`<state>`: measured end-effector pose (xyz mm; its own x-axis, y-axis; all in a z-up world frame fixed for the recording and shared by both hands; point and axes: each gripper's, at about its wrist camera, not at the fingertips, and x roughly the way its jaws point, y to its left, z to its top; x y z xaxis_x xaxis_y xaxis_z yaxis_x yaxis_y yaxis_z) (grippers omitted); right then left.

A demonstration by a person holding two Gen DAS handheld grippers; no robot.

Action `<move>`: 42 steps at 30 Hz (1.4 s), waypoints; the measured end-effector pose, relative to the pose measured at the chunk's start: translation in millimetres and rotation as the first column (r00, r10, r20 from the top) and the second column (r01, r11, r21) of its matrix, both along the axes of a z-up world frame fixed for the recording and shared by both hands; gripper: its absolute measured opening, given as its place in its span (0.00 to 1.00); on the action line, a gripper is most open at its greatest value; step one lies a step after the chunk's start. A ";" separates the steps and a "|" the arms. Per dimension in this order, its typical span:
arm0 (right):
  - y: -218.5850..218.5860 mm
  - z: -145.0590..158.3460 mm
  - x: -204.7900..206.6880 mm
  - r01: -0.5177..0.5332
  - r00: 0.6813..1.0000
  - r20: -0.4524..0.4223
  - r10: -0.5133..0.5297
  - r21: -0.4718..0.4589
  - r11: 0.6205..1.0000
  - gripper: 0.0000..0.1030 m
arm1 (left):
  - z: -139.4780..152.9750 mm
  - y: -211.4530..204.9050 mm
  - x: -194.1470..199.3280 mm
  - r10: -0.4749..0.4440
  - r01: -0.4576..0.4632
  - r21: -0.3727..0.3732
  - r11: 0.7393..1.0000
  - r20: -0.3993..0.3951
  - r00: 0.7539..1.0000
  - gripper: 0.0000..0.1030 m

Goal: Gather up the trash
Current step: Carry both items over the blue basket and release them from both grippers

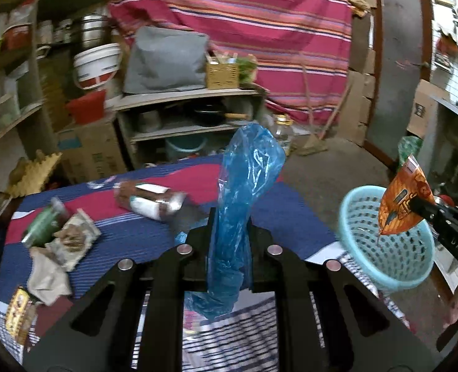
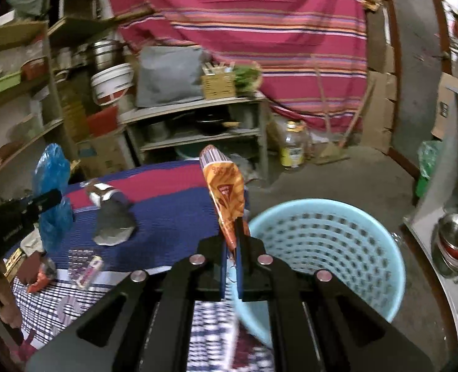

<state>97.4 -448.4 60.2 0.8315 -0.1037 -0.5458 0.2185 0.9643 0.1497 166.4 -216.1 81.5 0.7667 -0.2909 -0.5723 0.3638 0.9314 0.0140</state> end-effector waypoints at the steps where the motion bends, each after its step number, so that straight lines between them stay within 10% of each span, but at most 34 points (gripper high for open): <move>1: -8.4 -2.4 -3.5 0.014 1.000 -0.004 -0.014 0.001 1.000 0.05 | -1.4 -9.5 -1.5 -0.014 0.014 -0.001 1.000 -0.002 1.000 0.13; 29: -124.9 -58.6 -31.0 0.177 0.983 -0.046 -0.175 0.051 0.983 0.04 | -51.5 -206.3 -13.4 -0.273 0.275 0.014 0.961 -0.077 0.959 0.13; 35: -130.7 -69.2 -27.3 0.181 0.982 -0.061 -0.178 0.061 0.982 0.04 | -60.2 -208.8 -6.2 -0.255 0.258 0.035 0.965 -0.079 0.964 0.57; 42: -116.9 -75.3 -16.2 0.164 0.984 -0.082 -0.160 0.046 0.985 0.05 | -53.7 -179.1 2.9 -0.175 0.176 0.035 0.984 -0.045 0.984 0.81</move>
<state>81.2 -565.3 -15.2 0.7606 -0.2031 -0.6166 0.3843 0.9064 0.1755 169.2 -395.2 27.8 0.6809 -0.3961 -0.6160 0.5226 0.8520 0.0298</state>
